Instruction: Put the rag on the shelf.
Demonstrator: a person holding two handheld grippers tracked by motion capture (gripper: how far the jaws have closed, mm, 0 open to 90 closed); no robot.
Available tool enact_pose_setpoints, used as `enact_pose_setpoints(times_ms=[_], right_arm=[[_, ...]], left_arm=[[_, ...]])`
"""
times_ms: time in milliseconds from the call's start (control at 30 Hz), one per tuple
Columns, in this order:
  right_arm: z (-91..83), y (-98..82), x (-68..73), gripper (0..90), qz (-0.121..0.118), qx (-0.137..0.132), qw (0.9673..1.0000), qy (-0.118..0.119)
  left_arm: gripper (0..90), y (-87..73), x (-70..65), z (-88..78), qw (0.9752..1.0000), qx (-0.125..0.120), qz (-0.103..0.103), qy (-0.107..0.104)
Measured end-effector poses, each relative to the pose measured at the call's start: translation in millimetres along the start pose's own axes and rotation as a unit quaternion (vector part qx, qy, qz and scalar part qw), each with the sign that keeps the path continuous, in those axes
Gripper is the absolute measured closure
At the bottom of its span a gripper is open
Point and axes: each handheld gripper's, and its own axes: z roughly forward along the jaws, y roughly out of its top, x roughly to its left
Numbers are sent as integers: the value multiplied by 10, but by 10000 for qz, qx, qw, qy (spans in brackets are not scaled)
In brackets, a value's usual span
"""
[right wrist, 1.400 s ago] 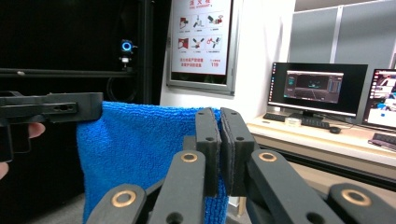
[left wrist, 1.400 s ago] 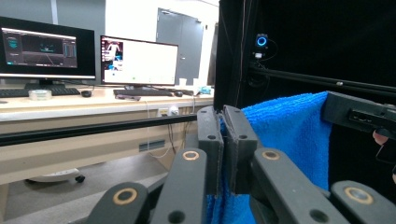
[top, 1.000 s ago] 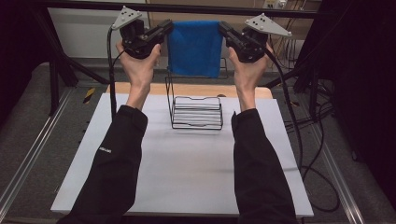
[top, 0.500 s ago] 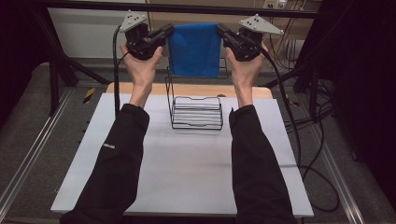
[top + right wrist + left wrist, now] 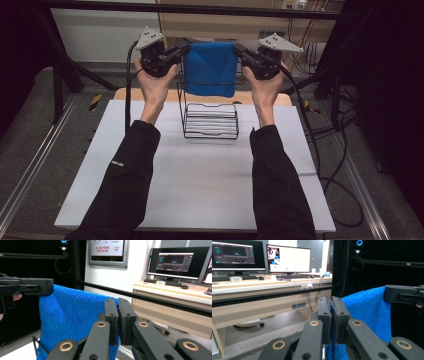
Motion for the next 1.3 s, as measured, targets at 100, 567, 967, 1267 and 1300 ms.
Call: enact_pose_setpoints(times_ms=[100, 567, 967, 1267, 1300], right_arm=[[-34, -56, 10, 872, 24, 67, 10000, 41], [-143, -135, 114, 870, -11, 267, 9995, 162], [-294, -107, 175, 870, -152, 555, 9979, 298], [-365, -114, 210, 868, -307, 791, 9955, 421], [-375, -118, 218, 868, -300, 824, 9952, 440]], left_arm=[[860, -68, -12, -31, 10000, 16, -23, -69], [860, -194, -41, -160, 9997, 63, -17, -228], [858, -221, -106, -236, 9992, 204, 19, -344], [854, -235, -138, -299, 9983, 386, 57, -436], [852, -246, -145, -305, 9982, 392, 36, -444]])
